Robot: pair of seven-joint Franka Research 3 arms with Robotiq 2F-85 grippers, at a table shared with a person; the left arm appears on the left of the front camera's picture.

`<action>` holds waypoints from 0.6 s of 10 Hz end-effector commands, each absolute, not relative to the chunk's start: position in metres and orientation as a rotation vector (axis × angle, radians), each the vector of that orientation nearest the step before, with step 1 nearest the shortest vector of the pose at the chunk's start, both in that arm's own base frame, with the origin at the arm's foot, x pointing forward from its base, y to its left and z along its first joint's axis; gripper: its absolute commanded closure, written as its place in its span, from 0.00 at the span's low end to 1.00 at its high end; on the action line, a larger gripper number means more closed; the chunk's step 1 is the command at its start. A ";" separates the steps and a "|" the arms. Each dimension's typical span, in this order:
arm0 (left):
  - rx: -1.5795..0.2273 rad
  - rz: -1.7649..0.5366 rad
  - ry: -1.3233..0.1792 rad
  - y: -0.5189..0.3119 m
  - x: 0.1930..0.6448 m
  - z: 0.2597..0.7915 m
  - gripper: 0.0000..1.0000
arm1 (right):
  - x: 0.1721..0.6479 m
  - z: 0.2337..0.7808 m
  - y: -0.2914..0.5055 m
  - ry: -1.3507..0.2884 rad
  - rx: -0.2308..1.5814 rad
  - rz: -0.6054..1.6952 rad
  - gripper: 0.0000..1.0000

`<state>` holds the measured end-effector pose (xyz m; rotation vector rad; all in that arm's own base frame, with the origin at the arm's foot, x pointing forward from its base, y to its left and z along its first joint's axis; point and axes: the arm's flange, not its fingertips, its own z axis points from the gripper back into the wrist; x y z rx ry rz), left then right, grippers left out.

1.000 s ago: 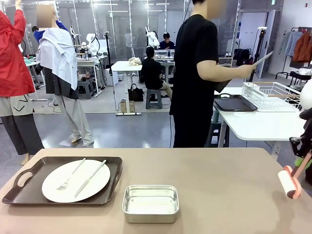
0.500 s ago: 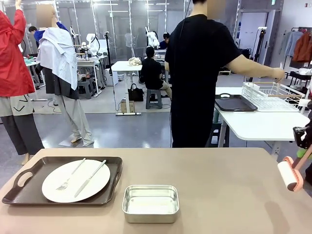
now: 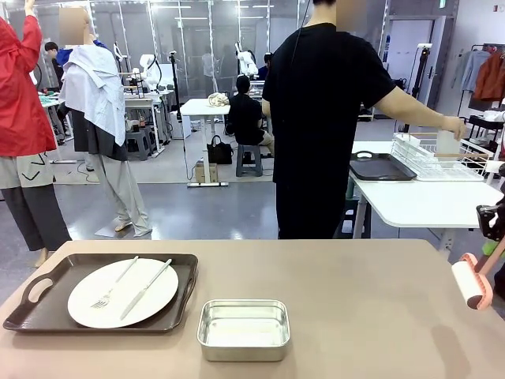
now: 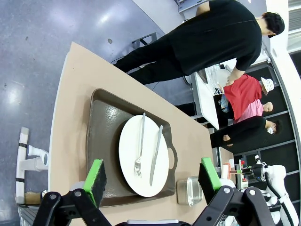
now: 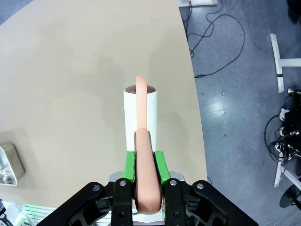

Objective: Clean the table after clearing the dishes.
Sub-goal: When the left (or right) Handle tray is removed, use the left hand (or right hand) to clean the left (or right) side of the table with the Lint Roller, then place the Lint Roller back on top of the Airtight Container.

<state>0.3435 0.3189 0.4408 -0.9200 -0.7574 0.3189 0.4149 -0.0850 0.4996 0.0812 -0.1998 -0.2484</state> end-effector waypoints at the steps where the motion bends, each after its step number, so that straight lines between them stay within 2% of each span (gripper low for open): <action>1: -0.932 0.312 -0.763 0.321 0.342 0.443 0.00 | 0.416 0.501 -0.086 -0.202 0.071 -0.250 0.79; 6: -0.932 0.312 -0.763 0.321 0.342 0.443 0.00 | 0.416 0.501 -0.086 -0.202 0.071 -0.250 0.79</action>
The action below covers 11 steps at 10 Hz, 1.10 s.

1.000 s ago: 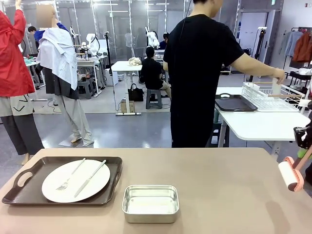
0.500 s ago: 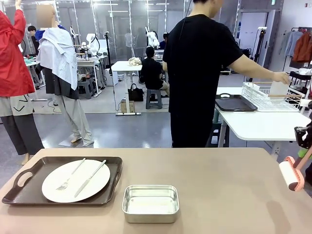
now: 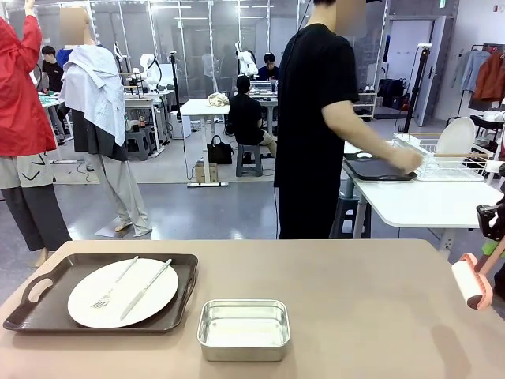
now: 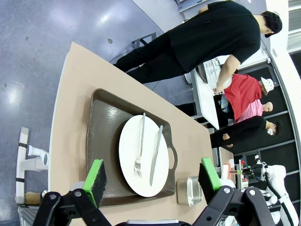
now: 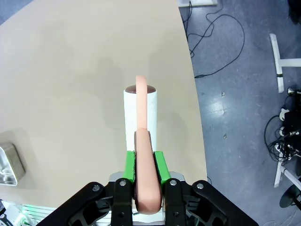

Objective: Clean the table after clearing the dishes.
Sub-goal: Place the Lint Roller back on top of the Airtight Container.

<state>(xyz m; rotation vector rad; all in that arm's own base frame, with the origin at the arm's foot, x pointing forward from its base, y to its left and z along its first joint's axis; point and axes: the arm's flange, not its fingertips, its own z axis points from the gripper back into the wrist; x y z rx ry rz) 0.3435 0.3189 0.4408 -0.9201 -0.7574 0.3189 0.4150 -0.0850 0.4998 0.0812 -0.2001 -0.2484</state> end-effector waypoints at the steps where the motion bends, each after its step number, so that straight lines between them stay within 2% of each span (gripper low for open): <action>1: -0.932 0.312 -0.763 0.321 0.342 0.443 0.00 | 0.416 0.501 -0.086 -0.202 0.071 -0.250 0.79; 4: -0.932 0.312 -0.763 0.321 0.342 0.443 0.00 | 0.415 0.500 -0.085 -0.200 0.081 -0.248 0.79; 7: -0.932 0.312 -0.763 0.321 0.342 0.443 0.00 | 0.426 0.562 0.040 -0.349 -0.050 0.182 0.79; 11: -0.932 0.312 -0.763 0.321 0.342 0.443 0.00 | 0.382 0.596 0.224 -0.426 0.010 0.887 0.79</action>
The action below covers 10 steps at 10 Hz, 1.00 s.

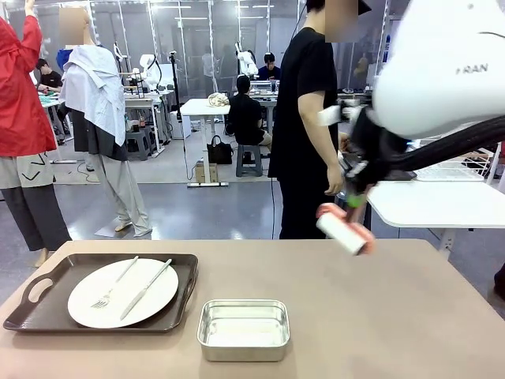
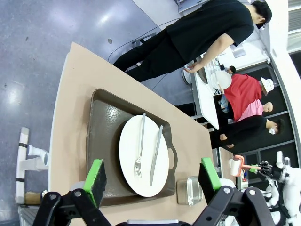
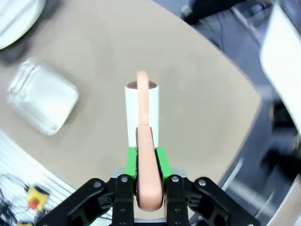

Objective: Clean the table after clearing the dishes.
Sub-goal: Place the Lint Roller back on top of the Airtight Container.

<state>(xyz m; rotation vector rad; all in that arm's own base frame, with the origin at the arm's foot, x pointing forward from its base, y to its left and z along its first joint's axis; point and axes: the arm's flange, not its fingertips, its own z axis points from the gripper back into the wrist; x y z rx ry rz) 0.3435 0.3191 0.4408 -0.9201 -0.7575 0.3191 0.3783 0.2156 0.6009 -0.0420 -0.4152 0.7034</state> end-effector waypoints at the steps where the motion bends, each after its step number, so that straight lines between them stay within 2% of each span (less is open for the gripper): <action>1: -0.932 0.312 -0.763 0.321 0.342 0.443 0.00 | 0.365 0.591 0.264 -0.401 0.053 1.060 0.79; 2: -0.932 0.312 -0.763 0.321 0.342 0.443 0.00 | 0.348 0.584 0.298 -0.349 0.116 1.224 0.79; 5: -0.932 0.312 -0.763 0.321 0.342 0.443 0.00 | 0.340 0.561 0.377 -0.318 0.076 1.492 0.79; 7: -0.932 0.312 -0.763 0.321 0.342 0.443 0.00 | 0.353 0.554 0.397 -0.292 0.018 1.587 0.79; 8: -0.932 0.312 -0.763 0.321 0.342 0.443 0.00 | 0.352 0.555 0.394 -0.307 -0.039 1.554 0.79; 9: -0.932 0.312 -0.763 0.321 0.342 0.443 0.00 | 0.340 0.543 0.396 -0.293 0.064 1.536 0.79; 10: -0.932 0.312 -0.763 0.321 0.342 0.443 0.00 | 0.340 0.543 0.396 -0.293 0.064 1.536 0.79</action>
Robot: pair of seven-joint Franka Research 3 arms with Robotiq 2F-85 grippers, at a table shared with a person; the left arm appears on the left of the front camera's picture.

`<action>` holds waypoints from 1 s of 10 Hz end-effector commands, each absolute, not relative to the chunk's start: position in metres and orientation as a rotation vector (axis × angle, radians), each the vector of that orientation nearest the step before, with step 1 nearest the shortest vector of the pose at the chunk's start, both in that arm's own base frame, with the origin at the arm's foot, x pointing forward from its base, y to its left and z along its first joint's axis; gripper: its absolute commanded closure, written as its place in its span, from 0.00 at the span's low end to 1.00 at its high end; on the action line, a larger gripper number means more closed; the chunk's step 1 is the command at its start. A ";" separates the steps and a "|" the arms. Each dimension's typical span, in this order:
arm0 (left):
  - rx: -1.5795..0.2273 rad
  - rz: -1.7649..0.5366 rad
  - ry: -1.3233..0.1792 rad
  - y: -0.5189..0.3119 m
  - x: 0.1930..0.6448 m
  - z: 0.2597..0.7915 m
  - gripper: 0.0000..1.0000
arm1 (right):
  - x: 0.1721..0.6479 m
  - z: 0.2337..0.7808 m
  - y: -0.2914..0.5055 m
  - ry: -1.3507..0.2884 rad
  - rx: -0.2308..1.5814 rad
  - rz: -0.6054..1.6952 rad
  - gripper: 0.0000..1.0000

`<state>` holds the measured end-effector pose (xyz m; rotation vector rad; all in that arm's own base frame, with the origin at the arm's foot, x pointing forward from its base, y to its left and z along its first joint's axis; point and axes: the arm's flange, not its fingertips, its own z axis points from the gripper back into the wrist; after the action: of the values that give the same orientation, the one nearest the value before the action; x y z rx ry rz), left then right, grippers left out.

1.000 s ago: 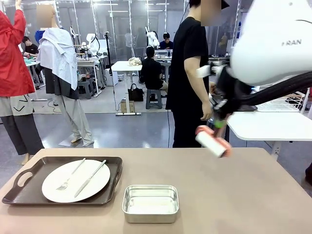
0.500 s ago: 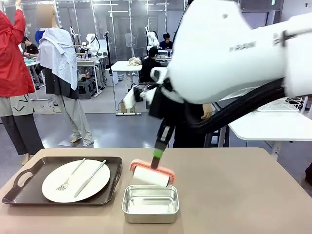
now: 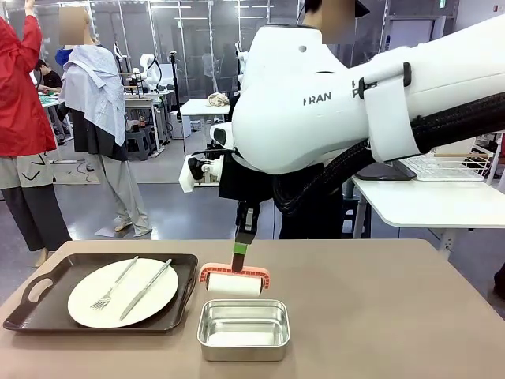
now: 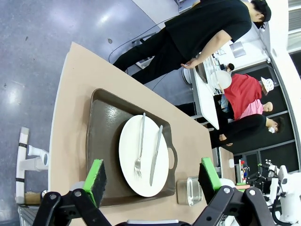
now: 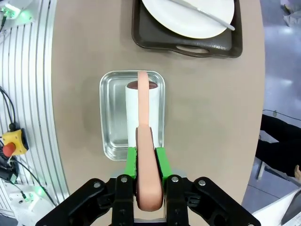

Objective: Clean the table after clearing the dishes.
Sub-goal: Place the Lint Roller back on top of the Airtight Container.

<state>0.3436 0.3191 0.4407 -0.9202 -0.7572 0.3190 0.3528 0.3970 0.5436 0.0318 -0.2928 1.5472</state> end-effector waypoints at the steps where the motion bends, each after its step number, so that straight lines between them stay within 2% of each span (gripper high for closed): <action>1: -0.932 0.312 -0.763 0.321 0.342 0.443 0.00 | 0.340 0.543 0.396 -0.293 0.064 1.536 0.79; 3: -0.932 0.312 -0.763 0.321 0.342 0.443 0.00 | 0.350 0.544 0.399 -0.292 0.044 1.546 0.79; 10: -0.932 0.312 -0.763 0.321 0.342 0.443 0.00 | 0.403 0.481 0.429 -0.076 0.089 1.602 0.79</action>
<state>0.3437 0.3190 0.4407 -0.9204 -0.7569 0.3188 0.3991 0.4222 0.4796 0.0872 -0.1133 1.5636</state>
